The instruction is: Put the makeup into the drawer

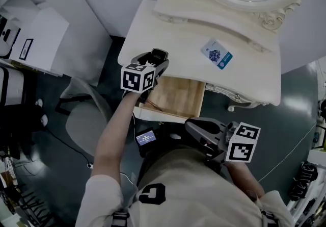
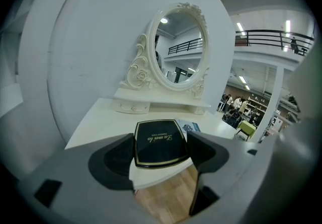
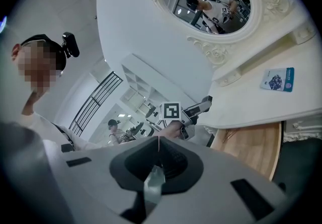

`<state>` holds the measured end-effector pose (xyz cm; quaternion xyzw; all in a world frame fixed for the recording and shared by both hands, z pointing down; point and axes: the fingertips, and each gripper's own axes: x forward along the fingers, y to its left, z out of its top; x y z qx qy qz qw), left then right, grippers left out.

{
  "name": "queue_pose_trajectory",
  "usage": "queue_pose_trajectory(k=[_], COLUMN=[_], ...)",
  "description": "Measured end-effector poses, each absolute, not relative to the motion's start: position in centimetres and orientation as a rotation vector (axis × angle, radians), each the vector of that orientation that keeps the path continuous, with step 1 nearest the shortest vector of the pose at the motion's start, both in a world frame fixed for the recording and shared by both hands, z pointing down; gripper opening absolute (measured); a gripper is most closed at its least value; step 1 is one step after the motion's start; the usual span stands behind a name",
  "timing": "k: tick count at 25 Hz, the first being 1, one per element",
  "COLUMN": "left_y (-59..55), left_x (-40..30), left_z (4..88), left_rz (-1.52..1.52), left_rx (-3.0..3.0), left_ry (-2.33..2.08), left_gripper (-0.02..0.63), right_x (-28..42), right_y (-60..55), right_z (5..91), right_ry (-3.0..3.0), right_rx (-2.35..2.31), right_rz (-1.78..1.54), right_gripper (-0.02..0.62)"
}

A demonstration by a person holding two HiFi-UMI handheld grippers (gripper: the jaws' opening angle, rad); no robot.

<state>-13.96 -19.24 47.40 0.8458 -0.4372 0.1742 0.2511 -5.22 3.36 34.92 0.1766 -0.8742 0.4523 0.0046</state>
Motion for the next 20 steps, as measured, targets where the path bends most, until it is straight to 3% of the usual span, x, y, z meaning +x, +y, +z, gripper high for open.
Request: queue_pose_trajectory(k=[20], left_y=[-14.2], left_x=[-15.2], left_z=[43.5], left_rz=[0.346], left_rx=[2.414], left_ry=[-1.123], left_gripper=[0.371], right_x=[-6.4], right_y=[5.7], right_z=[33.9], right_ry=[-2.741], right_rx=[0.718], right_rz=[1.378], right_gripper=[0.028])
